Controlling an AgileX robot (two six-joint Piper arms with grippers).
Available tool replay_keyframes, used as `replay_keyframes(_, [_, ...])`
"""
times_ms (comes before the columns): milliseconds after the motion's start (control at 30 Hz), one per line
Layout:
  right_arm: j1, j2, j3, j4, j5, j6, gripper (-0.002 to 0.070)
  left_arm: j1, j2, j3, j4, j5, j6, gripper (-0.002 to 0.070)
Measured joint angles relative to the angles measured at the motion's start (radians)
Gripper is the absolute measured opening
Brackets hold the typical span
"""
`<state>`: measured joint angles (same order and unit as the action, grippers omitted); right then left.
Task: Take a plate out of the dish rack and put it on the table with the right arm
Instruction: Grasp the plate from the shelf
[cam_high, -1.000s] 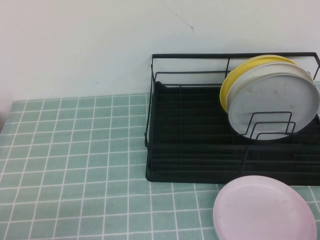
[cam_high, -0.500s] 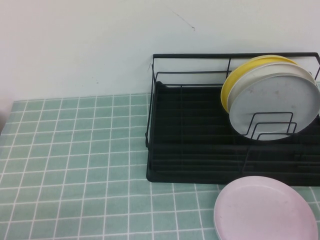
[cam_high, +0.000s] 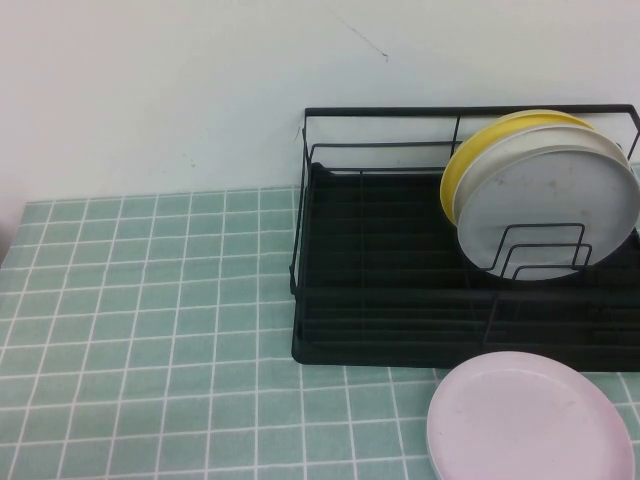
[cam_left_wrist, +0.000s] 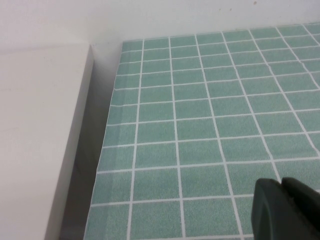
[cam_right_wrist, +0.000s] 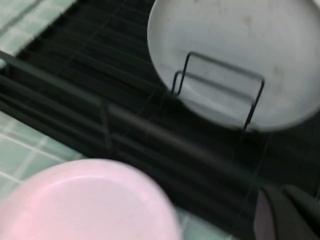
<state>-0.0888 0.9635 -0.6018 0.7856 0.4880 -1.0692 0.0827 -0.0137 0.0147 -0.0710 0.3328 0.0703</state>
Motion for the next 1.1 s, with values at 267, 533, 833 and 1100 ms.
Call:
replay_keyframes(267, [0.004,0.300,-0.267,0.096,0.052,-0.388,0.0084,0.000,0.000,0.000,0.000,0.000,0.000,-0.0003])
replay_keyframes(533, [0.032,0.486,-0.466,0.113,0.056,-0.576,0.0282,0.000,0.000,0.000,0.000,0.000,0.000,-0.0003])
replay_keyframes(833, [0.055,0.665,-0.602,0.113,0.074,-0.652,0.0295,0.000,0.000,0.000,0.000,0.000,0.000,-0.0003])
replay_keyframes(1100, [0.058,0.725,-0.620,0.113,0.032,-0.681,0.0295,0.000,0.000,0.000,0.000,0.000,-0.002,-0.0003])
